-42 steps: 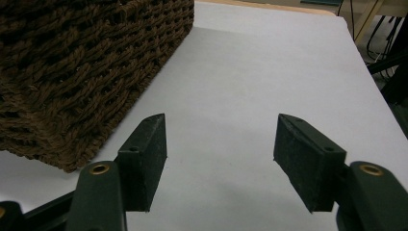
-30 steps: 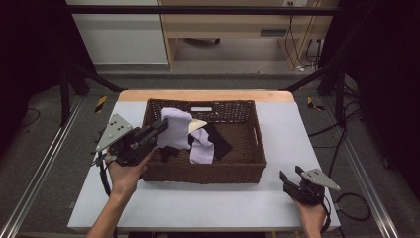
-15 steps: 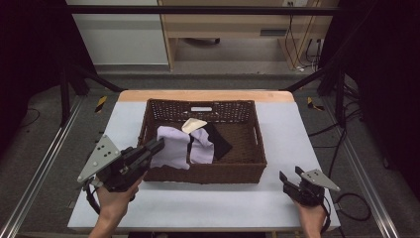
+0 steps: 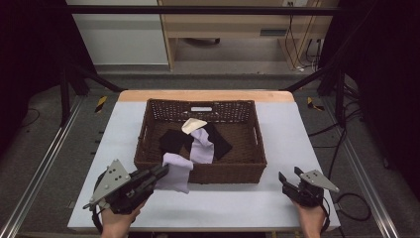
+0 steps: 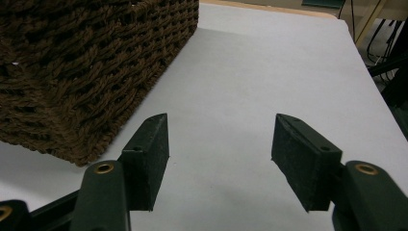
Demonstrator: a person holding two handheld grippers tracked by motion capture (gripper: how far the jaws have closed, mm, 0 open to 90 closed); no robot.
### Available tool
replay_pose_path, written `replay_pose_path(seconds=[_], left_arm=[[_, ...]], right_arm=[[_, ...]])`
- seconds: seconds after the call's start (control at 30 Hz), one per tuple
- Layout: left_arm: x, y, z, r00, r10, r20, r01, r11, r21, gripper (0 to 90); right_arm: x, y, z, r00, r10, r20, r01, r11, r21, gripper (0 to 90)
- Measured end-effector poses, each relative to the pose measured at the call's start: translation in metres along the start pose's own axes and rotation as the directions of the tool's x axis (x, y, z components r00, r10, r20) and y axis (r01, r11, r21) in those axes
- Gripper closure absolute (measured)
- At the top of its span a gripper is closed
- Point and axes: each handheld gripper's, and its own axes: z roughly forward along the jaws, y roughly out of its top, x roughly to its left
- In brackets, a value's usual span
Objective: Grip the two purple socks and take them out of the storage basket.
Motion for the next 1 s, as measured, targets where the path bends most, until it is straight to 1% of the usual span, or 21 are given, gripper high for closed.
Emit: replay_pose_path(seconds=[0.17,0.2,0.23,0.27,0.3,0.4,0.47,0.5,0.57,0.6,0.63,0.67,0.7,0.77,0.8,0.83,0.87,0.9,0.93,0.97,1.0], left_arm=[[-0.002,-0.020,0.007,1.0000,0.004,0.003,-0.005,0.9975,0.071,86.1],[-0.001,-0.030,0.012,0.9999,0.002,0.010,-0.003,0.9938,0.111,86.1],[-0.002,-0.039,0.019,0.9999,0.009,0.006,-0.010,0.9883,0.152,86.0],[-0.002,-0.039,0.019,0.9999,0.009,0.006,-0.010,0.9883,0.152,86.0],[-0.002,-0.044,0.023,0.9999,0.014,0.001,-0.015,0.9858,0.167,86.0],[0.000,-0.057,0.034,0.9999,0.013,-0.004,-0.012,0.9768,0.214,85.9],[0.002,-0.066,0.040,1.0000,0.004,-0.006,-0.002,0.9702,0.242,85.9],[0.003,-0.070,0.043,0.9999,0.002,-0.014,0.001,0.9676,0.252,85.9],[0.006,-0.077,0.047,0.9997,0.005,-0.025,0.003,0.9595,0.282,85.9],[0.006,-0.077,0.047,0.9997,0.005,-0.025,0.003,0.9595,0.282,85.8],[0.008,-0.084,0.052,0.9996,-0.005,-0.027,0.013,0.9535,0.301,85.8],[0.008,-0.084,0.052,0.9996,-0.005,-0.027,0.013,0.9535,0.301,85.8],[0.010,-0.090,0.055,0.9996,0.002,-0.029,0.008,0.9466,0.322,85.8],[0.011,-0.095,0.060,0.9996,0.007,-0.029,0.003,0.9405,0.340,85.7],[0.011,-0.097,0.062,0.9996,0.011,-0.028,-0.001,0.9384,0.346,85.6],[0.011,-0.097,0.062,0.9996,0.011,-0.028,-0.001,0.9384,0.346,85.6],[0.012,-0.101,0.065,0.9995,0.018,-0.028,-0.007,0.9343,0.356,85.6],[0.013,-0.105,0.068,0.9998,0.010,-0.019,-0.002,0.9281,0.372,85.2],[0.013,-0.107,0.070,0.9997,0.008,-0.023,0.001,0.9253,0.379,85.1],[0.013,-0.109,0.072,0.9997,0.006,-0.022,0.003,0.9208,0.390,84.8],[0.013,-0.110,0.072,0.9997,0.000,-0.024,0.009,0.9191,0.394,84.1]], right_arm=[[0.000,-0.001,0.000,1.0000,-0.002,0.001,0.002,1.000,0.004,38.3],[0.001,-0.001,0.000,1.0000,-0.002,0.001,0.002,1.000,0.004,38.3],[0.001,-0.001,0.000,1.0000,-0.001,0.000,0.001,1.000,0.005,38.3],[0.001,-0.001,0.000,1.0000,-0.001,0.000,0.001,1.000,0.005,38.3],[0.001,-0.001,0.000,1.0000,-0.002,0.002,0.002,1.000,0.004,38.2],[0.001,-0.002,0.000,1.0000,0.000,0.000,0.000,1.000,0.009,38.3],[0.001,-0.003,0.000,1.0000,0.002,-0.002,-0.001,1.000,0.012,38.3],[0.001,-0.003,0.001,1.0000,0.005,-0.003,-0.005,1.000,0.014,38.3],[0.001,-0.004,0.001,1.0000,0.004,-0.003,-0.003,1.000,0.017,38.3],[0.001,-0.004,0.001,1.0000,0.004,-0.003,-0.003,1.000,0.017,38.3],[0.002,-0.004,0.001,1.0000,-0.001,-0.003,0.001,1.000,0.018,38.3],[0.002,-0.005,0.001,1.0000,-0.001,-0.006,0.001,1.000,0.020,38.3],[0.003,-0.005,0.001,1.0000,-0.007,-0.006,0.007,1.000,0.021,38.3],[0.003,-0.005,0.002,0.9999,-0.009,-0.008,0.009,1.000,0.026,38.3],[0.004,-0.005,0.002,0.9999,-0.008,-0.009,0.009,1.000,0.029,38.3],[0.004,-0.005,0.003,0.9999,-0.013,-0.008,0.014,0.999,0.030,38.2],[0.004,-0.005,0.003,0.9999,-0.013,-0.008,0.014,0.999,0.030,38.2],[0.005,-0.006,0.003,0.9998,-0.018,-0.008,0.018,0.999,0.034,38.3],[0.005,-0.006,0.003,0.9998,-0.020,-0.008,0.020,0.999,0.034,38.3],[0.005,-0.006,0.003,0.9998,-0.020,-0.007,0.020,0.999,0.035,38.2],[0.005,-0.006,0.003,0.9998,-0.020,-0.007,0.020,0.999,0.035,38.2]])
